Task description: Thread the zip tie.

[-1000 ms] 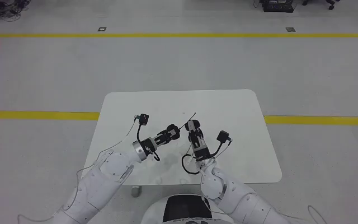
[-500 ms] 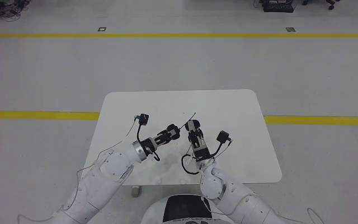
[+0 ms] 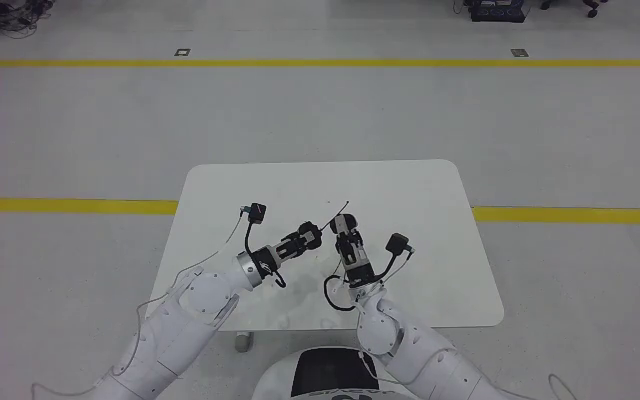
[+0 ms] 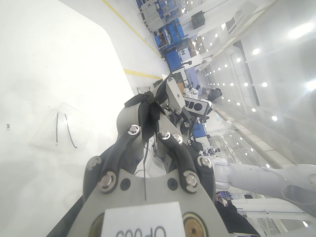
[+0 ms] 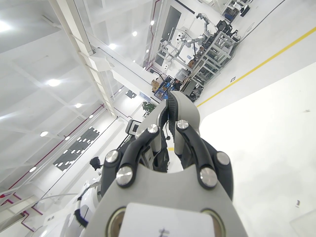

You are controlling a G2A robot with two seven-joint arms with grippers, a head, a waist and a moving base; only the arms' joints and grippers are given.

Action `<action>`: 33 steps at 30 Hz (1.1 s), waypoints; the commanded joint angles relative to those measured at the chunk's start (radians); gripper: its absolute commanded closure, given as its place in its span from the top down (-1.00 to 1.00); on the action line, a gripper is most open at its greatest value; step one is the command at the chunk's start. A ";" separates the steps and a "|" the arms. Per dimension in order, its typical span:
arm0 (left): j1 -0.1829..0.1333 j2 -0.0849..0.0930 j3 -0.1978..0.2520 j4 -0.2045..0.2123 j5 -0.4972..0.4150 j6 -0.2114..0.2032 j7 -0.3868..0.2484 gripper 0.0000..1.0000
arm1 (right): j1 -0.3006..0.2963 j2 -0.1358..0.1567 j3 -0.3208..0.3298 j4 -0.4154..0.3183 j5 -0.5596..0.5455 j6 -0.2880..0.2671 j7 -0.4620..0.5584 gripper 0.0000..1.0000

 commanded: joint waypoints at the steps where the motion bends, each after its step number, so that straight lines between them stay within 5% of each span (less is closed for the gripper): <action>1: 0.000 0.000 0.000 0.000 0.000 0.000 0.000 -1.00 | -0.002 -0.002 0.004 0.001 -0.003 0.000 0.005 -1.00; 33: 0.000 0.000 0.000 0.000 0.000 0.000 0.000 -1.00 | -0.069 -0.021 0.082 -0.008 -0.099 0.000 0.065 -1.00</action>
